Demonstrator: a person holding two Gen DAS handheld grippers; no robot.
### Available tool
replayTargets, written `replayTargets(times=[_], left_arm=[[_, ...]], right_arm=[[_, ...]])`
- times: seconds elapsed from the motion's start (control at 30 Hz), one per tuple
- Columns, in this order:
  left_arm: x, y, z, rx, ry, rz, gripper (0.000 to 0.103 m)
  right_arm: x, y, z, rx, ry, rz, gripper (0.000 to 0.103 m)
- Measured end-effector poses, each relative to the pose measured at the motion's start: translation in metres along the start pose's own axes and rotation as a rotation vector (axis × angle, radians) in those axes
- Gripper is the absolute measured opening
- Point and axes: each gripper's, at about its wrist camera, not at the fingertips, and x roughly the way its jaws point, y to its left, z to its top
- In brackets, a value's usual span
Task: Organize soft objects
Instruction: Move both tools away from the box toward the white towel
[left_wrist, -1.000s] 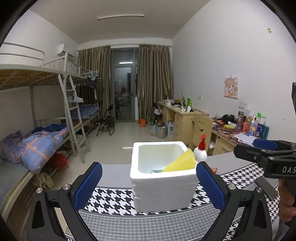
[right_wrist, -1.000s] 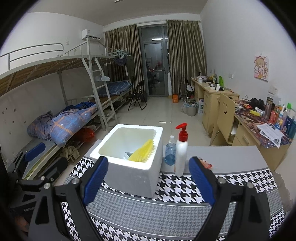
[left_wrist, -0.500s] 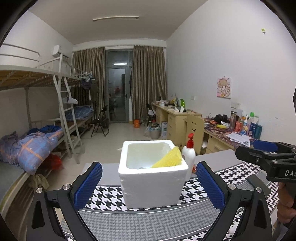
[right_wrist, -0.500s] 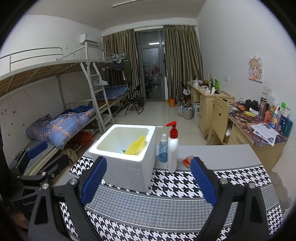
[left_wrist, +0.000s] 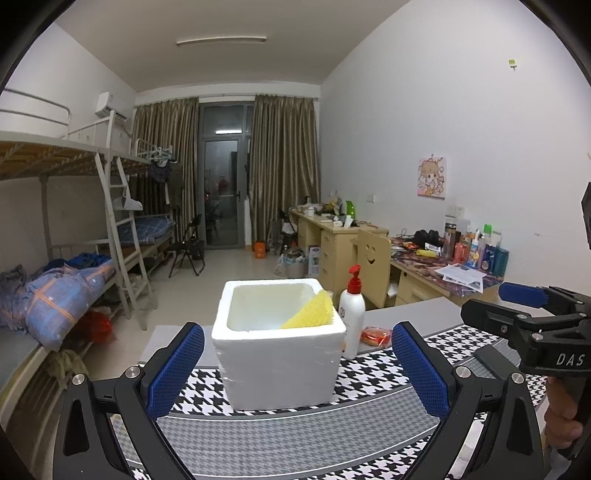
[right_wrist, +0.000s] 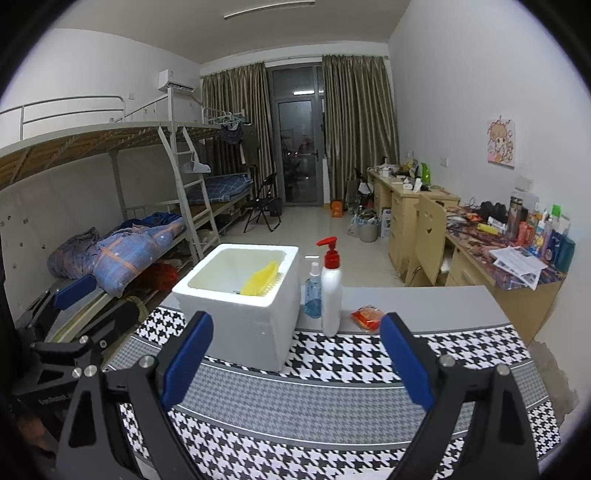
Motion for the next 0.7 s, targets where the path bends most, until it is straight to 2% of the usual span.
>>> replayTargets(times=[0.7], left_arm=[[-0.014, -0.029, -0.016, 0.027, -0.023, -0.052, 0.102]], right_arm=[[-0.027, -0.020, -0.029, 0.004, -0.040, -0.078, 0.094]])
